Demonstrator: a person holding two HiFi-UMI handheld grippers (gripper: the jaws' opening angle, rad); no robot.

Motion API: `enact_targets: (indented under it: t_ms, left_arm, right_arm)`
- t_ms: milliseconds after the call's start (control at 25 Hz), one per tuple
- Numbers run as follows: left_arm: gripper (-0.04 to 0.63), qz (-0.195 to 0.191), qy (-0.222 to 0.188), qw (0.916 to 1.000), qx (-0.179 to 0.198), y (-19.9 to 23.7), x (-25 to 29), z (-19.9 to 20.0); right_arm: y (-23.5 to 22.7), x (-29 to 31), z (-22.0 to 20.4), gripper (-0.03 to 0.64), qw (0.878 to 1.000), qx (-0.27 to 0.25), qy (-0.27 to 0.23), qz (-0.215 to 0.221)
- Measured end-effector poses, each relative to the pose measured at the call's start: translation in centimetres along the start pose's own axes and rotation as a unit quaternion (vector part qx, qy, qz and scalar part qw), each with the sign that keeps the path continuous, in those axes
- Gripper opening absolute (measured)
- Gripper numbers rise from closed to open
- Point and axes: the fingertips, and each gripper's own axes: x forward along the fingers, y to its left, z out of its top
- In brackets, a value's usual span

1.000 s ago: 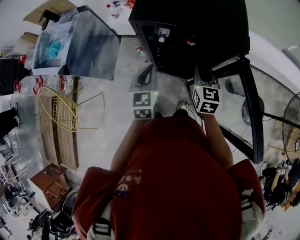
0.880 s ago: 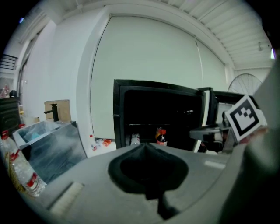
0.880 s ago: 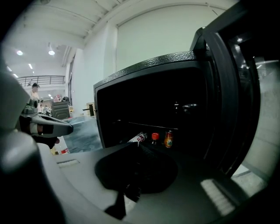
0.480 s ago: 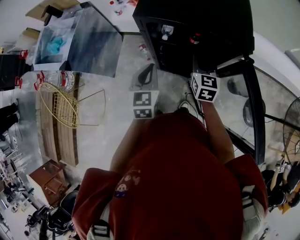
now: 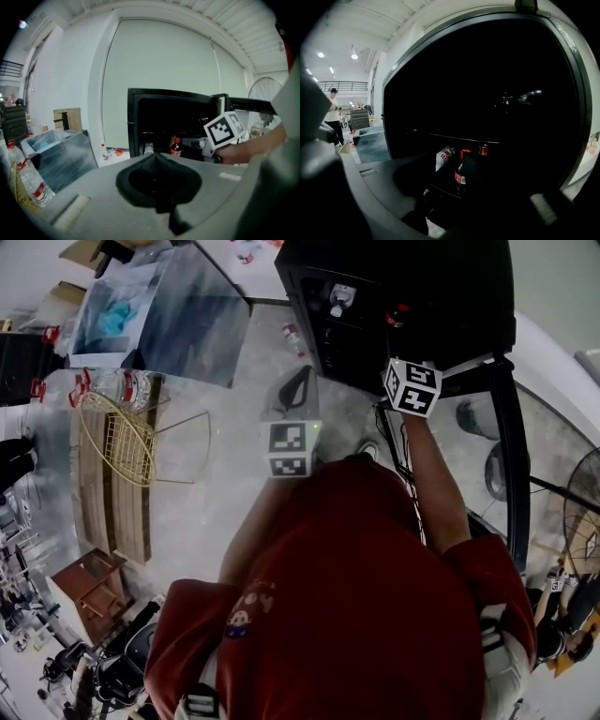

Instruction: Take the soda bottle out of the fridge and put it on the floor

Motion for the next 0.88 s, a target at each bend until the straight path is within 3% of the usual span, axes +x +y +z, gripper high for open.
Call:
enact_targets:
  t_ms: [280, 880]
  left_arm:
    - [0.002, 0.012, 0.006, 0.9999, 0.004, 0.6, -0.6, -0.6]
    - [0.002, 0.043, 0.011, 0.999, -0.004, 2.0, -0.5, -0.8]
  right_arm:
    - [-1.7, 2.7, 0.0, 0.183, 1.0, 0.0, 0.009, -0.02]
    - [-3.4, 6.9, -1.6, 0.208, 0.999, -0.005, 0.039, -0.019]
